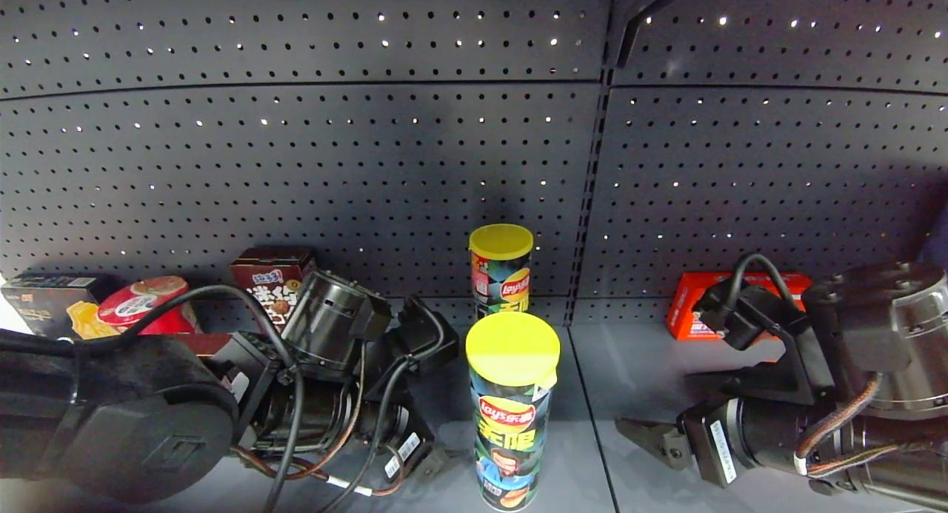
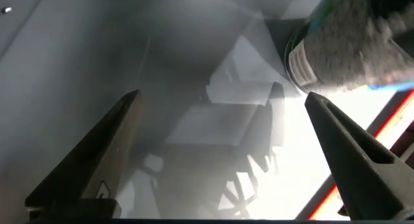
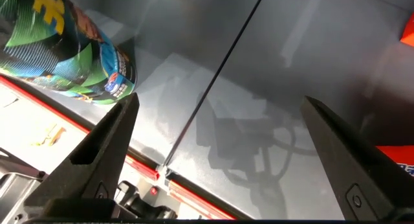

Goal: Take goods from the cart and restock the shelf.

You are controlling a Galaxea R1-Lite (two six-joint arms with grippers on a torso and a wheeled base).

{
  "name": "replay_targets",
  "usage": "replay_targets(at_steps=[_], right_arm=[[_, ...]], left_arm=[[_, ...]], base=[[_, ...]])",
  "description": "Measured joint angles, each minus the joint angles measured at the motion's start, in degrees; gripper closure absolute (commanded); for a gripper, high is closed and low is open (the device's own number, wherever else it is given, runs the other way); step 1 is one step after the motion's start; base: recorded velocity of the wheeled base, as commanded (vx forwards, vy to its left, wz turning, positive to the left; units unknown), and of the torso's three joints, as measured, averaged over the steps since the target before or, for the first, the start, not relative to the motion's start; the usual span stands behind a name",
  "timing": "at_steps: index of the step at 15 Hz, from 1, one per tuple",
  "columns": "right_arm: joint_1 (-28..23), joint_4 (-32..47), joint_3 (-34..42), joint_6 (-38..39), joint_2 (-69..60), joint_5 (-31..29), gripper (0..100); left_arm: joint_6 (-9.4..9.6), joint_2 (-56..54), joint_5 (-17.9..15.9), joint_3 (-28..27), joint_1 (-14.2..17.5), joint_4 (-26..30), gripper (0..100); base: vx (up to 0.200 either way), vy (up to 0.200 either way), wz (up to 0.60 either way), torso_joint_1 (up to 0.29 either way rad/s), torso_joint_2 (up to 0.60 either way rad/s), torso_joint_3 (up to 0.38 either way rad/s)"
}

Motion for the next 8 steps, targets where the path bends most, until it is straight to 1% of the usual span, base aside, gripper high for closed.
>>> replay_targets(at_steps=[4,8], right_arm=[[-0.69,0.0,-0.52,-0.13,0.37,0.74,0],[1.46,0.0,-1.07,-0.27,1.55,0.46,0]], left_arm=[[-0.06,-5.55,0.3,2.97,0.88,0.5,0],[-0.11,-10.31,0.38,6.12,0.94,0.35,0]], base=[[0.0,0.0,0.0,0.0,0.0,0.0],[0.0,0.0,0.0,0.0,0.0,0.0]])
